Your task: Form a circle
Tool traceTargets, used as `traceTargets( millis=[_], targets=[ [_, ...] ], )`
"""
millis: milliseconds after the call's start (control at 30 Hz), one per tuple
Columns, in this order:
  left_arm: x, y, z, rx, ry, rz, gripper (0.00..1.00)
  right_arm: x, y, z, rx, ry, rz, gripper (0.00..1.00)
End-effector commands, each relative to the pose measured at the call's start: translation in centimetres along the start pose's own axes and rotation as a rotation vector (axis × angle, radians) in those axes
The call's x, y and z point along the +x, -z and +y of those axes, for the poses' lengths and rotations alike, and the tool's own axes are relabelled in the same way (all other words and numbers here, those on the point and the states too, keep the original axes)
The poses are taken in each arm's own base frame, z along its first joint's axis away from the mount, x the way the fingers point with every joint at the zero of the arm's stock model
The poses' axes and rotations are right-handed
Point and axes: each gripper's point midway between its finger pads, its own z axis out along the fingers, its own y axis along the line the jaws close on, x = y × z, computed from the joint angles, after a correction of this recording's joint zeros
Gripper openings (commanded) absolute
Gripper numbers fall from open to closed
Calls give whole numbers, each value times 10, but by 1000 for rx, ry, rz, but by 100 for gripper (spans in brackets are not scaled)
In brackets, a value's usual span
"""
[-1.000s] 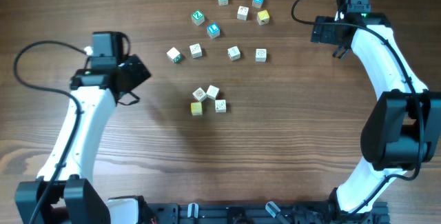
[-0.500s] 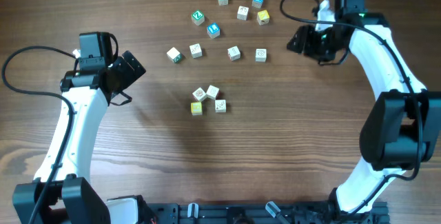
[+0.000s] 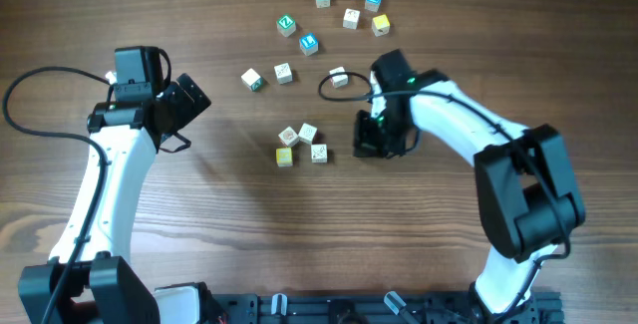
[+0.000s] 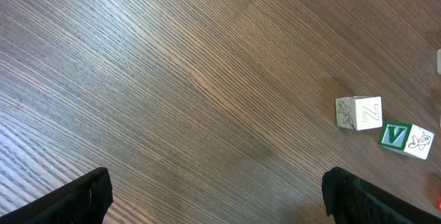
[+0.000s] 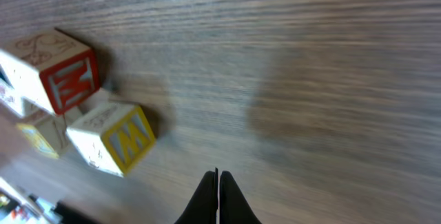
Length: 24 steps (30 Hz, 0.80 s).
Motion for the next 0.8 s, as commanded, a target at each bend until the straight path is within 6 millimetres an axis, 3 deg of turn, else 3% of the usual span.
traceTargets(
  millis=[0, 267, 767],
  targets=[
    [-6, 4, -2, 5, 2, -19, 100, 0, -15, -2, 77, -159, -90, 4],
    [-6, 4, -2, 5, 2, -19, 100, -2, -29, 18, 105, -152, -209, 4],
    [-6, 4, -2, 5, 2, -19, 100, 14, -33, 31, 42, -195, -120, 4]
  ],
)
